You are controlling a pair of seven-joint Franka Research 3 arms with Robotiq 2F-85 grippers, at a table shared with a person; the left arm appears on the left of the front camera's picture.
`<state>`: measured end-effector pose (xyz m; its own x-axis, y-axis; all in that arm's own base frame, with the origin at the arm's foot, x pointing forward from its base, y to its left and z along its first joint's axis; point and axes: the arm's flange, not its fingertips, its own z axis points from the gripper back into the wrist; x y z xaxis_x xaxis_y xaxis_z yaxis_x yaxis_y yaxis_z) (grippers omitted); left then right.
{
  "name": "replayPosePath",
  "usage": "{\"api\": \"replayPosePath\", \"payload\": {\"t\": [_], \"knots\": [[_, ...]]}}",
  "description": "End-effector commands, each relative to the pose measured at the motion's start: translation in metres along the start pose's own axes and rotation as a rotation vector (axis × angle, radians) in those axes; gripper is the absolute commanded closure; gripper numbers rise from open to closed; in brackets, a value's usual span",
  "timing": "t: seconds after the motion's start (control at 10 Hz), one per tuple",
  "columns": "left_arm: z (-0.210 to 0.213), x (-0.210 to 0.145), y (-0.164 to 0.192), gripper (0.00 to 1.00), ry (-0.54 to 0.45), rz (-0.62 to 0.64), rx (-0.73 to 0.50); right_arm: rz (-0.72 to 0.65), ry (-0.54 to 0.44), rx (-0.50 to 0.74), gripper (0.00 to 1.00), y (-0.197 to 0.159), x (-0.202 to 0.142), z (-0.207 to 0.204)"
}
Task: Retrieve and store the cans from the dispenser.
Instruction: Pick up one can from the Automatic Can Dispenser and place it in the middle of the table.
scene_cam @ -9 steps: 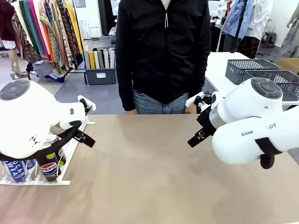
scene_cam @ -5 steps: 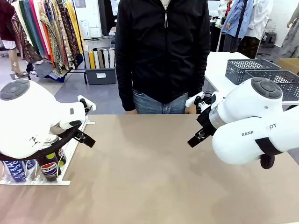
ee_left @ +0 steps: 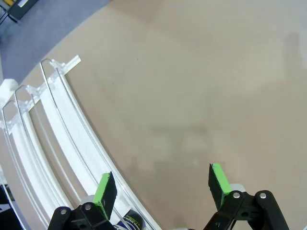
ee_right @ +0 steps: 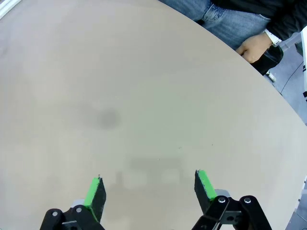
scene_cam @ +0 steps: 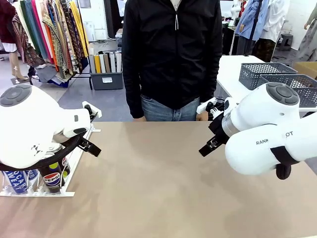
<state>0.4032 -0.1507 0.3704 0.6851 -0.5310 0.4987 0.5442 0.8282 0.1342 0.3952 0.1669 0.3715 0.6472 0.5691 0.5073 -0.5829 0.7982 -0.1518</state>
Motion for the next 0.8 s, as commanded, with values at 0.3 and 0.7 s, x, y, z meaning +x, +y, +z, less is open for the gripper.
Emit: {"api": "replayPosePath", "payload": {"t": [0.3,0.7], "knots": [[0.0002,0.0001,-0.0001,0.00,-0.001,-0.001,0.000,0.000,0.000,0.000,0.00,-0.0001,0.0000,0.0000],[0.0000,0.0000,0.0000,0.00,0.000,0.000,0.000,0.000,0.000,0.000,0.00,0.0000,0.0000,0.0000]]}}
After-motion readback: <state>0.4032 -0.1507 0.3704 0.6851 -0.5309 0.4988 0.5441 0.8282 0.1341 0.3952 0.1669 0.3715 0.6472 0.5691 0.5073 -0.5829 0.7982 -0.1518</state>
